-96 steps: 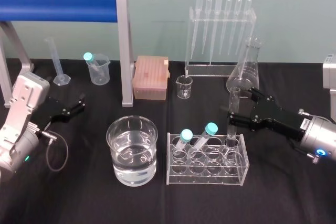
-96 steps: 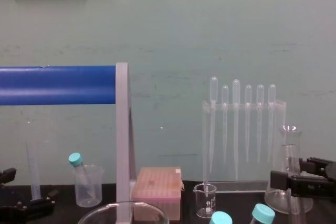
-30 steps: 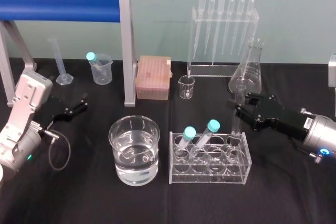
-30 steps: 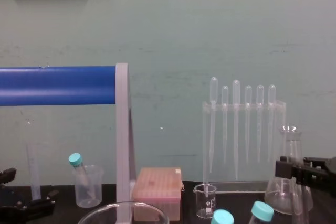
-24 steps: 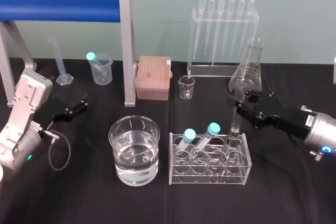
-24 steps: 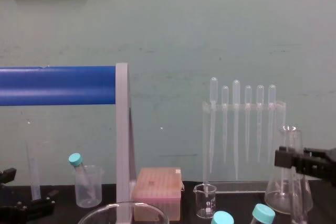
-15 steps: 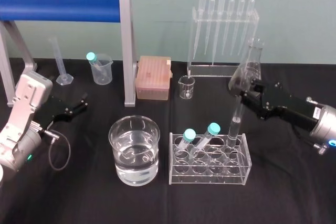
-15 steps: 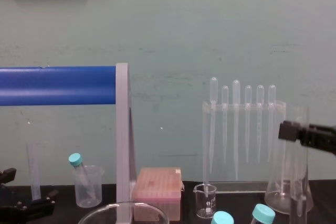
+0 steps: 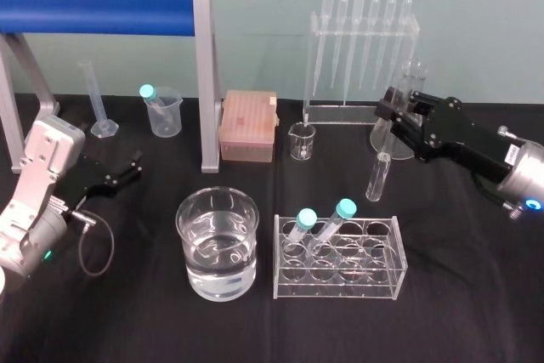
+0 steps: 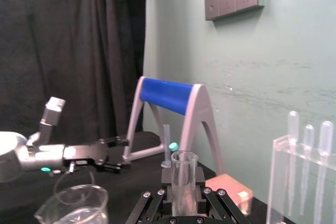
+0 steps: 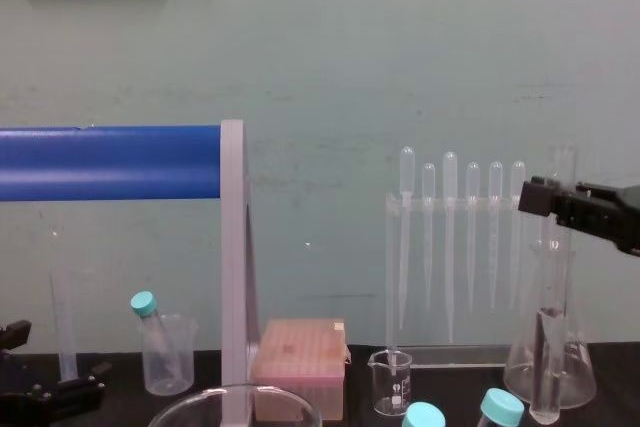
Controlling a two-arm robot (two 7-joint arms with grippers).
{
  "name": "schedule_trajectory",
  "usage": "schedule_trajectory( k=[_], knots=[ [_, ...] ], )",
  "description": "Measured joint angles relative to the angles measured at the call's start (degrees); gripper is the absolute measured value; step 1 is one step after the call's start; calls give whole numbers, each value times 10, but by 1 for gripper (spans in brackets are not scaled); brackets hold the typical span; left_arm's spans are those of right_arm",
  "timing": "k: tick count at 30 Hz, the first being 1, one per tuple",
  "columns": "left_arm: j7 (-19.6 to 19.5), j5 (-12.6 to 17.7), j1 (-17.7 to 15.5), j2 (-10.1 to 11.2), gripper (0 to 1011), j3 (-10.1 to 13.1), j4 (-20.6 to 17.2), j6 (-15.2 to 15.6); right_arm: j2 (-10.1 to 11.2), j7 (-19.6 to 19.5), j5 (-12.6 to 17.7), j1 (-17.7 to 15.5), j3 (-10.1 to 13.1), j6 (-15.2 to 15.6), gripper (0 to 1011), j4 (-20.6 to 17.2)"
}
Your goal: Hold the test tube with one hand and immerse one end into the beaker, then return it to the test tube rack.
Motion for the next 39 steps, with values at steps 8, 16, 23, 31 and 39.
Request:
schedule_trajectory(
  k=[8, 16, 23, 31, 39],
  knots=[
    [0, 0, 0, 0, 1000, 0, 0, 0, -21, -14, -25, 18, -8, -3, 249, 38],
    [0, 0, 0, 0, 1000, 0, 0, 0, -20, -14, -24, 18, -8, -3, 249, 35],
    [0, 0, 0, 0, 1000, 0, 0, 0, -19, -13, -23, 17, -8, -3, 249, 34],
    [0, 0, 0, 0, 1000, 0, 0, 0, -19, -13, -22, 17, -8, -3, 249, 33],
    [0, 0, 0, 0, 1000, 0, 0, 0, -18, -12, -22, 17, -7, -3, 249, 33]
  ],
)
